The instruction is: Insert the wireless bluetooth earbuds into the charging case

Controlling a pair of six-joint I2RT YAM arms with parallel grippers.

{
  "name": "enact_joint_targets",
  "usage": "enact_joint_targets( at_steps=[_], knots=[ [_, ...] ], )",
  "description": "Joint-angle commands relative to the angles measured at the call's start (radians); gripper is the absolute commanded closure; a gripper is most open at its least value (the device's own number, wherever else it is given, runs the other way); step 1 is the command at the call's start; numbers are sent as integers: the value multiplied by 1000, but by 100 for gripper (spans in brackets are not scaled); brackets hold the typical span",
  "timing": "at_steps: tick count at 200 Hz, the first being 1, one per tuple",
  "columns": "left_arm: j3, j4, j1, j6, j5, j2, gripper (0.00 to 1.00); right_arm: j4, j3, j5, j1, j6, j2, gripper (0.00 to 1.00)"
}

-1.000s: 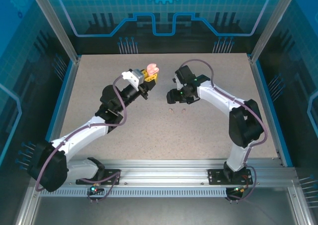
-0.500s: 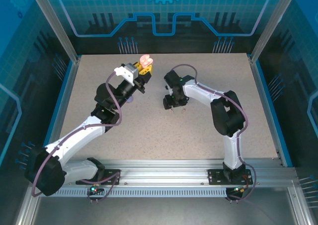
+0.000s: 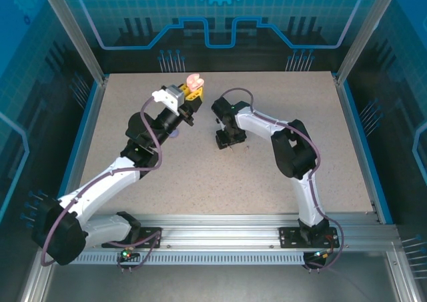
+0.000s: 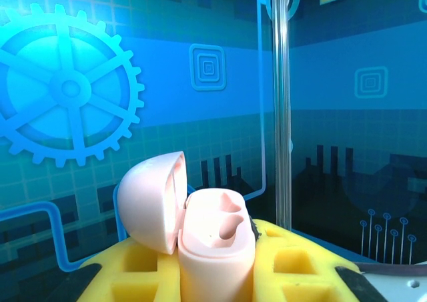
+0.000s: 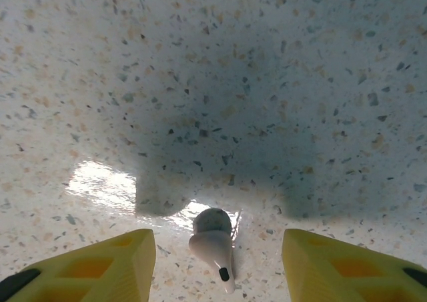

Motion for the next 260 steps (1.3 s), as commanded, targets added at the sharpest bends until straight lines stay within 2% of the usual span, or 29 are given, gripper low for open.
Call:
enact_joint_targets(
  at_steps=[1, 211, 260],
  knots=[
    [-13, 6, -5, 0, -11, -32, 100, -41, 27, 16, 11, -13, 27, 48],
    [-22, -7, -4, -7, 0, -50, 100, -52, 47, 34, 31, -33, 72, 63],
    [-17, -5, -5, -8, 3, -45, 100, -64, 37, 59, 43, -38, 68, 63]
  ],
)
